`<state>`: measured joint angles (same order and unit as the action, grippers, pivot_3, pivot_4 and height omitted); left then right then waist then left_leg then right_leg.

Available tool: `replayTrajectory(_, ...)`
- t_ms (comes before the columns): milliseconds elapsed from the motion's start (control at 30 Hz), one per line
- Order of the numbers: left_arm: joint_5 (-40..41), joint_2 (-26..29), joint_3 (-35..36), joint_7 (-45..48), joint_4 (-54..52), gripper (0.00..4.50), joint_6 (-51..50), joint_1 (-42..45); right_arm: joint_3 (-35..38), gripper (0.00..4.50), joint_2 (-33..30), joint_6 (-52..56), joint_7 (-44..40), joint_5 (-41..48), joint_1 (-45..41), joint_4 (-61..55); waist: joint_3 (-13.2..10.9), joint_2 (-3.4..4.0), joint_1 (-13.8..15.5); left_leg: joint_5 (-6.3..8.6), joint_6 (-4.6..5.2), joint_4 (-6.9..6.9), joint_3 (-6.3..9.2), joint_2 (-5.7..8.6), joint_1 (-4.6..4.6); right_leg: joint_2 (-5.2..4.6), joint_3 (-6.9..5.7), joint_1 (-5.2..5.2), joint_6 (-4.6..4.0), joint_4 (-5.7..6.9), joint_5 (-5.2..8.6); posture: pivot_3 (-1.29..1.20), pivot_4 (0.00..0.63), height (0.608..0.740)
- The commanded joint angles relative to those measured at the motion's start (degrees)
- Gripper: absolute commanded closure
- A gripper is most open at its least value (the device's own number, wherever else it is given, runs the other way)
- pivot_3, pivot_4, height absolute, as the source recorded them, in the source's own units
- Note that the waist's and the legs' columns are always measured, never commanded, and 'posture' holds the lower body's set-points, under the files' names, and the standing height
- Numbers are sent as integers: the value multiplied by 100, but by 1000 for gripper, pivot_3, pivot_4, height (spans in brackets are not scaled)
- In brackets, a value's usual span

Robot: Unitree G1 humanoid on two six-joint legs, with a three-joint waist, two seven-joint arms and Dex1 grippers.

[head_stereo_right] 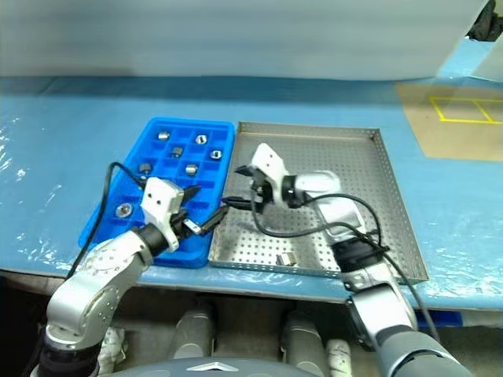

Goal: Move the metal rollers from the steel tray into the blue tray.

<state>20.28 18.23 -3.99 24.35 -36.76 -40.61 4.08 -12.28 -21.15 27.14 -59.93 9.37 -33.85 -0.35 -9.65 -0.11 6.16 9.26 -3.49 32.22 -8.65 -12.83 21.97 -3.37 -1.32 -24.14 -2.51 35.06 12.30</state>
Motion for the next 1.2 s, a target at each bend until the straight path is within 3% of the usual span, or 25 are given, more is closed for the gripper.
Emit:
replayTrajectory(33,19,171,39,381,372,0,518,427,-165,199,-465,385,-507,425,387,-951,0,1,-68,0,0,0,0,0,-5,1,2,3,0,2,0,-40,150,740)
replayTrajectory(300,154,706,-284,1624,1106,0,1104,1049,-118,199,-1230,2318,-84,828,547,-1519,2,3,-285,-2,0,1,-10,1,-34,3,18,13,-4,19,-1,-110,150,740)
replayTrajectory(567,209,1374,-480,2381,1061,0,1158,1264,-293,199,-1756,3222,57,1032,780,-1664,4,8,-350,-2,0,2,-12,3,-36,2,21,19,-6,14,-1,-112,150,740)
replayTrajectory(833,319,1682,-551,2487,432,0,911,1094,-558,199,-2068,4073,-81,1483,619,-1842,4,8,-358,-3,-1,4,-13,2,-42,2,21,21,-7,21,-1,-95,150,740)
replayTrajectory(1200,252,1667,-638,2330,239,0,794,999,-1064,199,-2295,4673,-47,1869,574,-1870,5,8,-320,-2,-1,1,-13,3,-53,2,21,37,-8,15,1,-67,150,740)
